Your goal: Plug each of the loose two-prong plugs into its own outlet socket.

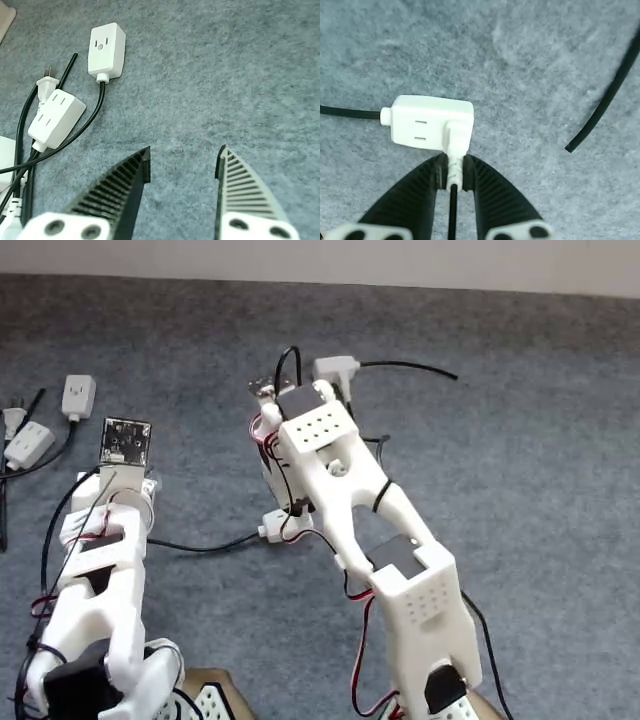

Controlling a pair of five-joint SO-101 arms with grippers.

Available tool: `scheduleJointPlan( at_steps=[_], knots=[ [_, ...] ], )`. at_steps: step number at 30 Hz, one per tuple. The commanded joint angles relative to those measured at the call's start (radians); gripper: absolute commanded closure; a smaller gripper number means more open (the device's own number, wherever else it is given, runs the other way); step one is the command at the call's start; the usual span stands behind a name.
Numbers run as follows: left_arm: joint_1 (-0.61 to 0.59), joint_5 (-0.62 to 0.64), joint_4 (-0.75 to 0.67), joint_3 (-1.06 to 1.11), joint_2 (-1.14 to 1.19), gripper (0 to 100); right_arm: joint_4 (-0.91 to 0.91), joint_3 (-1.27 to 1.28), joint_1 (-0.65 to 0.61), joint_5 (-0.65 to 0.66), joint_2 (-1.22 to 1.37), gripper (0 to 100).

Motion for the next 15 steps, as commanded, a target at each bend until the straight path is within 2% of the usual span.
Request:
scheduleJointPlan(
  at_steps=[1, 6, 10, 15],
  knots=[
    [-0.008, 0.011, -0.017, -0.005, -0.028, 78, -0.012, -0.025, -0.015, 0.009, 0.059, 96.8],
    [-0.008, 0.011, -0.017, -0.005, -0.024, 78, 0.101, -0.150, -0.015, 0.021, -0.039, 73.0],
    [-0.008, 0.011, -0.017, -0.005, -0.024, 78, 0.114, -0.165, -0.008, 0.078, -0.143, 52.7],
    [-0.008, 0.009, -0.015, -0.005, -0.022, 78, 0.113, -0.088, -0.005, 0.097, -0.269, 50.4]
  ],
)
